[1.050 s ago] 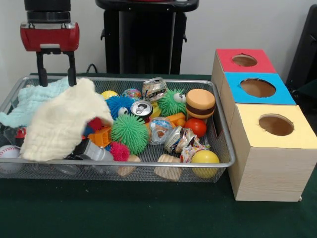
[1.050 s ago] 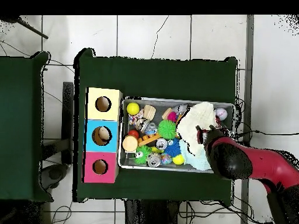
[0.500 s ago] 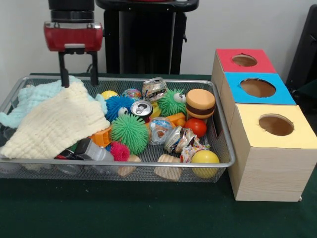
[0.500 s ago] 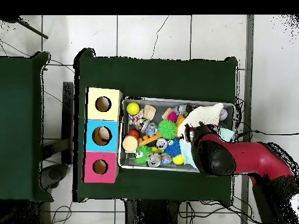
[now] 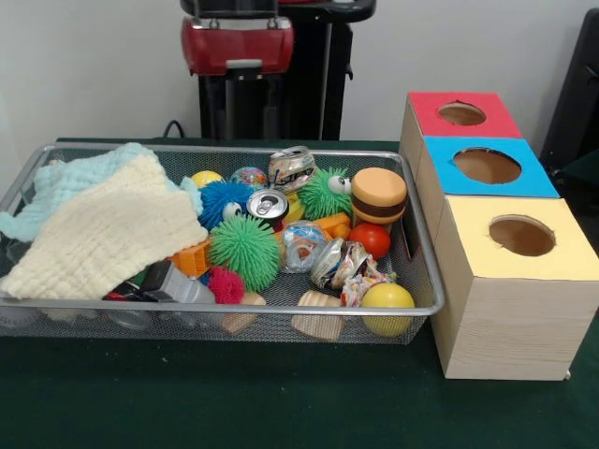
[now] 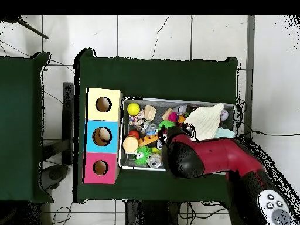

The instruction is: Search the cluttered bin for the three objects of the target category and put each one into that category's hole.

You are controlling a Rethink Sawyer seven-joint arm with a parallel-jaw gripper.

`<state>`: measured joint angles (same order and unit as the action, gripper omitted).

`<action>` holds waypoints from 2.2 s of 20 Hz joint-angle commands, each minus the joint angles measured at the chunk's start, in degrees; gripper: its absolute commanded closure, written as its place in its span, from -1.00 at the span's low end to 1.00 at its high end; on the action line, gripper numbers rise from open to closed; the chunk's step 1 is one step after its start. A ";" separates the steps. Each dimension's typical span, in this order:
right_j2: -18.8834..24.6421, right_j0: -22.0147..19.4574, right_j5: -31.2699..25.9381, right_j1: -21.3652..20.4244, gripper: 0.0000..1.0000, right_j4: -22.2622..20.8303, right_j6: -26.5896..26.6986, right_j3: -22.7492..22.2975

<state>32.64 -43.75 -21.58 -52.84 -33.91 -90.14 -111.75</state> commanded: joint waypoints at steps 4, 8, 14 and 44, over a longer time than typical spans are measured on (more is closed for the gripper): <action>-12.86 9.92 6.11 3.02 -1.00 -0.36 -16.25 -2.80; -18.19 13.97 9.86 7.84 -1.00 -0.46 -16.94 -1.14; -23.60 17.55 14.11 13.70 -1.00 0.75 -15.08 0.44; -24.83 19.13 18.51 9.82 -1.00 8.87 -12.49 -2.92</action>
<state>5.80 -25.37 -3.43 -41.70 -28.83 -90.51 -112.39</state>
